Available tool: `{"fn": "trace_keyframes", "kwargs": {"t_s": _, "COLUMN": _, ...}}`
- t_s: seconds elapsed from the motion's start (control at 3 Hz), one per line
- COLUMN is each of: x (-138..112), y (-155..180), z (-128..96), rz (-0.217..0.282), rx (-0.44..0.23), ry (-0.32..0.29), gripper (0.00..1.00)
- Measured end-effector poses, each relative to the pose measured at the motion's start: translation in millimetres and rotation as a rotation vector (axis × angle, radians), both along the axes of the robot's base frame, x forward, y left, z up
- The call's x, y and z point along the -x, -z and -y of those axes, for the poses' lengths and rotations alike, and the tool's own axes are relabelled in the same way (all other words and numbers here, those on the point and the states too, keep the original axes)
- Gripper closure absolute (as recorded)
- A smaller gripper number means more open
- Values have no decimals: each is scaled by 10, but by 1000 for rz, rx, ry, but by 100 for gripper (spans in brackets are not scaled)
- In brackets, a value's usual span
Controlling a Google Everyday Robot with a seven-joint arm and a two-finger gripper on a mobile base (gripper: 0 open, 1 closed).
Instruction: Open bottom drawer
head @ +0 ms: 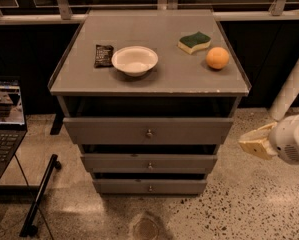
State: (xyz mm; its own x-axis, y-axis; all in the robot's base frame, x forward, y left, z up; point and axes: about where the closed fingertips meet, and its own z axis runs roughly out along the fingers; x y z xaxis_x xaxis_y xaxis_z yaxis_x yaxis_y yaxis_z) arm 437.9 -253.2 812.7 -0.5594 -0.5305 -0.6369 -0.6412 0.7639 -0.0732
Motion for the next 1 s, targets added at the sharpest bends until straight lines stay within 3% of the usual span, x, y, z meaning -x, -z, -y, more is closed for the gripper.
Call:
{"fn": "trace_keyframes", "kwargs": {"t_s": 0.33, "x": 289, "y": 499, "z": -58, "rz": 35, "rx": -77, "ry": 76, "gripper": 100}}
{"fn": "trace_keyframes", "kwargs": {"t_s": 0.67, "x": 566, "y": 1286, "z": -261, "rz": 35, "rx": -210, "ry": 144, "gripper": 100}}
{"fn": "trace_keyframes", "kwargs": {"t_s": 1.0, "x": 488, "y": 1782, "z": -246, "rz": 88, "rx": -315, "ry": 254, "gripper": 100}}
